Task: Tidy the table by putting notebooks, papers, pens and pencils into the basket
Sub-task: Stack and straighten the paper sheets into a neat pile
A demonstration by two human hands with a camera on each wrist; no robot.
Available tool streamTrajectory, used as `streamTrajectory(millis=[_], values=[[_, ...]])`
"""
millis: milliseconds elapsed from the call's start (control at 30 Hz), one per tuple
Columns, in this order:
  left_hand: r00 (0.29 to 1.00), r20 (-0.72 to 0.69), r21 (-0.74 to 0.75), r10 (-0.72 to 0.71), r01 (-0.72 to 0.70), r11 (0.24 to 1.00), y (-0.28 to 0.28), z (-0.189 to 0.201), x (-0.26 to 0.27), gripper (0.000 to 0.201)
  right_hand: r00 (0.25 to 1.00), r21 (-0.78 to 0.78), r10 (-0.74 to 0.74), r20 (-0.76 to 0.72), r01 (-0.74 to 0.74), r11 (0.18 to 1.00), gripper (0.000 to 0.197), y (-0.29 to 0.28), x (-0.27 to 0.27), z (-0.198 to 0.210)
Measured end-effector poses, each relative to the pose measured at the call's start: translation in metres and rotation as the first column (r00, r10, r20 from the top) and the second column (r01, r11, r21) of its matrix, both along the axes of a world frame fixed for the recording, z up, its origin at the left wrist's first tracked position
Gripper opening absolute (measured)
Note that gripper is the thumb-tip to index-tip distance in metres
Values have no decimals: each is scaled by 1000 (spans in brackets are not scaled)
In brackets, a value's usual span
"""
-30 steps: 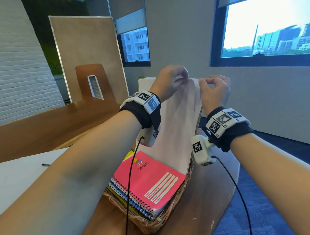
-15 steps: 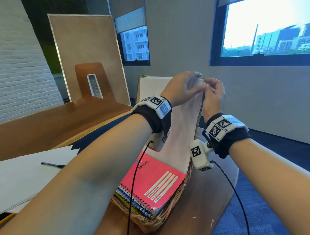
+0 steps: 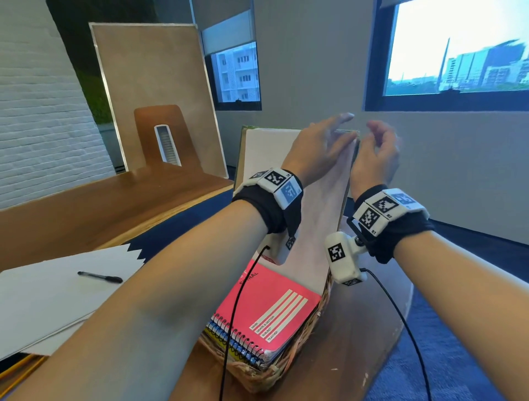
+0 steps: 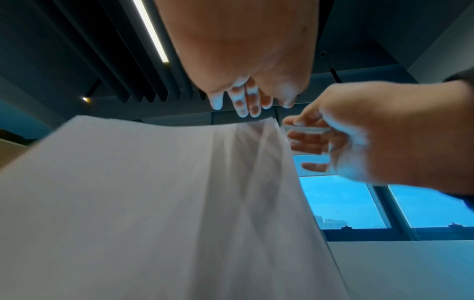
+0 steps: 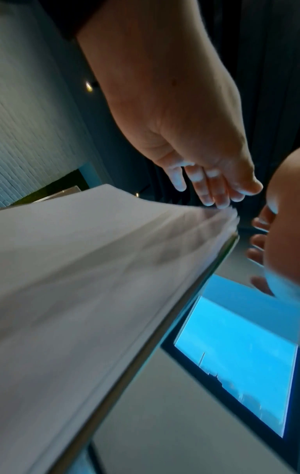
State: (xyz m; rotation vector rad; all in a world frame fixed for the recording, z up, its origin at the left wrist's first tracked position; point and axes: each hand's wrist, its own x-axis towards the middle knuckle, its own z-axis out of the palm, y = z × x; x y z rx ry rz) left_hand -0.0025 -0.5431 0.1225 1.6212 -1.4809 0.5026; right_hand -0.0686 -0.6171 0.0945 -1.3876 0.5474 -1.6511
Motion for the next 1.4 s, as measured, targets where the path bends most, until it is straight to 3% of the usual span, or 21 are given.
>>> streamTrajectory(millis=[167,267,400,500,633,733,900,1033,1100,1267,1400], values=[[990,30,-101,140,-136,986,40,-6,18,28,997,-317,-78,0,74,946,36,47,1,19],[973,-15,-155,228,-228,961,79,-19,40,20,997,-461,36,-65,-62,885,33,88,13,20],[916,-28,-70,399,-400,914,144,-42,65,13,955,-463,239,-173,-294,837,31,138,36,11],[819,10,45,574,-574,818,203,-57,79,18,906,-437,301,-298,-410,801,22,169,54,7],[635,-31,176,772,-757,629,295,-79,87,15,779,-339,316,-542,-547,765,21,214,78,-3],[487,-18,271,873,-838,473,357,-94,84,15,665,-266,392,-636,-666,697,21,247,93,-17],[329,-4,431,944,-852,298,435,-121,70,17,419,-106,430,-800,-804,586,21,291,106,-42],[283,105,520,953,-833,190,478,-149,58,17,249,-11,417,-874,-869,495,23,331,119,-69],[292,129,548,948,-818,177,491,-159,59,17,174,15,351,-920,-879,476,18,346,126,-84],[310,196,617,930,-776,129,508,-158,73,20,55,51,217,-975,-889,454,19,369,150,-114],[368,222,738,903,-669,92,516,-165,86,30,1,49,140,-990,-935,351,22,388,166,-119]])
